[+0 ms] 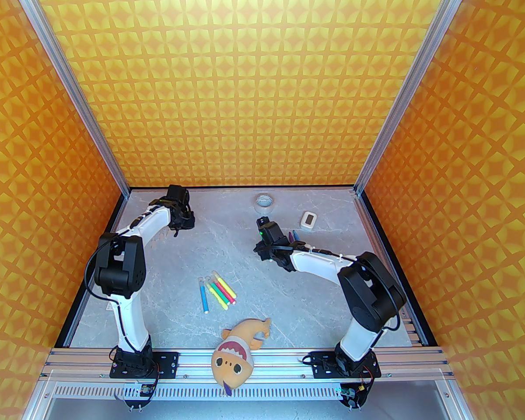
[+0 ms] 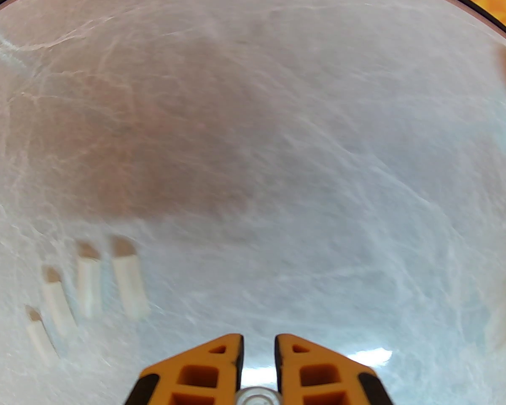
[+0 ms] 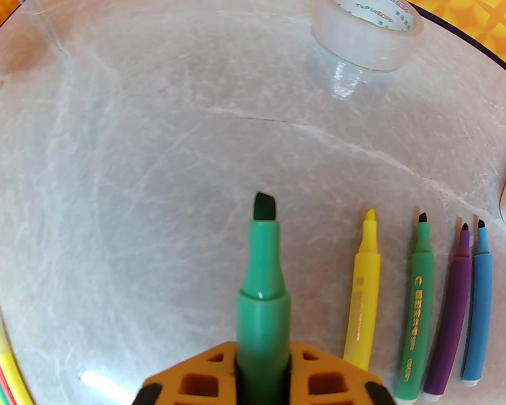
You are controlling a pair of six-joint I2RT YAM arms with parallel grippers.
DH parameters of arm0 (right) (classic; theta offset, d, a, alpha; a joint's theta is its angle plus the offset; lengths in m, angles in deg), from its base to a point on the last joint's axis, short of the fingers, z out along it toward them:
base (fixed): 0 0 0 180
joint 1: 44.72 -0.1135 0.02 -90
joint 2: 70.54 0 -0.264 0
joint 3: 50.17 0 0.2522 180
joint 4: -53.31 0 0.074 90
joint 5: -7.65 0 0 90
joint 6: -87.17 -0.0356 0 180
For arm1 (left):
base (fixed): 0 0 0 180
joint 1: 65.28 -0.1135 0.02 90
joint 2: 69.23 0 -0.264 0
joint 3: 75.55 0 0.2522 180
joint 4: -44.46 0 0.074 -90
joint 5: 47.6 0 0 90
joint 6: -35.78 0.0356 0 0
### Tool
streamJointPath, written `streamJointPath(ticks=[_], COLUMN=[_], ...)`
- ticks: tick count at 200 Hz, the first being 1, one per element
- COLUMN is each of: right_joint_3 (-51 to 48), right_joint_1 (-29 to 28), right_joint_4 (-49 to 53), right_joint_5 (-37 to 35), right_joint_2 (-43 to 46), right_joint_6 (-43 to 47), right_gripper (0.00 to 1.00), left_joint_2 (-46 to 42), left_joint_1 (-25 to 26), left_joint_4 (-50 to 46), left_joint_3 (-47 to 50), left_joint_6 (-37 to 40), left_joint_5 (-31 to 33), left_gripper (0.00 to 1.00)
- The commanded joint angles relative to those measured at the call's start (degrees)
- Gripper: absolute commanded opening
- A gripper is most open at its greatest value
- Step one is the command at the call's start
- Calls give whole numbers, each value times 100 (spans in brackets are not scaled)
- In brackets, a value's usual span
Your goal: Open the pen caps
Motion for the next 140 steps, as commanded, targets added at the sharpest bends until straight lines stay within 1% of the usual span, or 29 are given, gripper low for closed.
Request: streamJointPath(ticks=[1, 49, 66, 140], right_joint_3=[258, 433, 478, 569], right_joint_1=[41, 79, 127, 264], right_joint_4=[172, 296, 354, 452], right_joint_5=[-242, -384, -416, -403], right_joint_2=[-223, -520, -592, -876], right_joint_6=[-118, -168, -230, -374], right_gripper=[0, 0, 0, 0], left_joint_2=[267, 508, 579, 800], left_joint_1=[-93, -167, -196, -273], left_joint_4=[-303, -306, -290, -256], left_joint_3=[-264, -298, -309, -367], left_joint_6=[177, 195, 187, 271], left_joint_5=[150, 214, 268, 286], left_gripper=[0, 0, 3, 10])
